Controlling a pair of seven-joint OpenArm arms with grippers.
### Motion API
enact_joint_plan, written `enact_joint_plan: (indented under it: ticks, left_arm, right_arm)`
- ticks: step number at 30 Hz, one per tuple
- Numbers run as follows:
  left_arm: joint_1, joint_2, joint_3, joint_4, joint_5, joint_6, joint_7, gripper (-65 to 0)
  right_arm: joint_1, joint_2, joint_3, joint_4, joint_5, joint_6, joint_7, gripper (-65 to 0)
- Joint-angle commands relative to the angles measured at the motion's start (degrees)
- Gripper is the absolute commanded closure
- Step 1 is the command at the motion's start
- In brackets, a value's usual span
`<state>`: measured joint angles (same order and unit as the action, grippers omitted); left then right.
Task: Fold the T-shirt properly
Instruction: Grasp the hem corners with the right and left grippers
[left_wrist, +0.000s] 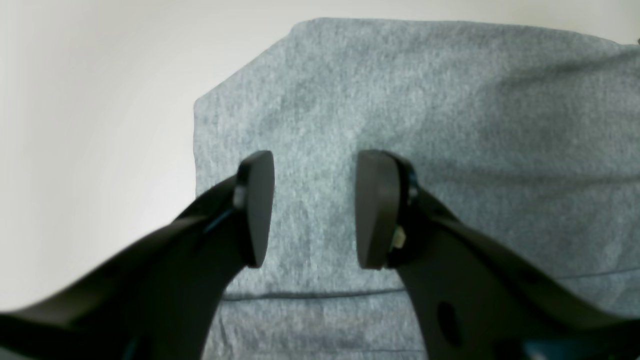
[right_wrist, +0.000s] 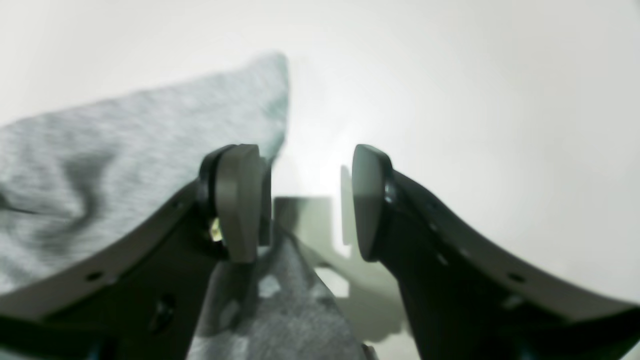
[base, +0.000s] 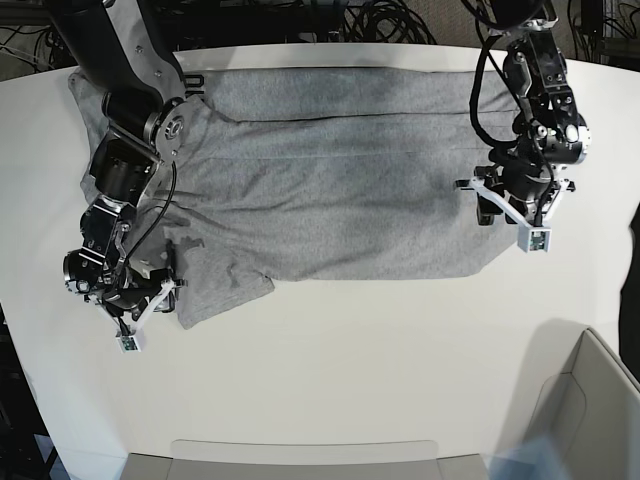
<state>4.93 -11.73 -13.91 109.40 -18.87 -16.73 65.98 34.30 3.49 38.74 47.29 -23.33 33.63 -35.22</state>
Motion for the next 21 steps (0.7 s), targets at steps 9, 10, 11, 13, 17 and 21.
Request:
enact_joint_plan:
  ticks: [9,10,11,13,17,21]
  left_arm:
    - [-0.7,-0.5,-0.1,0.9,-0.2,0.0,-1.1,-25.4]
    - [-0.7,-0.5,-0.1,0.9,-0.2,0.0,-1.1,-25.4]
    - [-0.7,-0.5,-0.1,0.9,-0.2,0.0,-1.1,-25.4]
    - [-0.6,-0.5,-0.1,0.9,-0.2,0.0,-1.1,-25.4]
    - [-0.7,-0.5,-0.4,0.9,-0.2,0.0,-1.1,-25.5]
    - [-2.2,-0.6,-0.1,0.3,-0.2,0.0,-1.3,-27.2]
  right_arm:
    - [4.2,1.7,0.3,-12.1,0.9,-3.8,8.5,-29.2]
    - [4.6,1.7,0.3,-14.4,0.8,-4.1,9.3,-29.2]
    - [4.8,1.7,0.3,-16.2,0.8,-4.3,10.0,-29.2]
    - [5.6,1.7,0.3,-18.5,0.8,-4.3,10.4,-29.2]
    - [5.6,1.5,0.3,-19.6,0.5,-4.3,10.0,-29.2]
    - [4.5,1.4,0.2,-19.6,0.3,-4.2,9.9,-29.2]
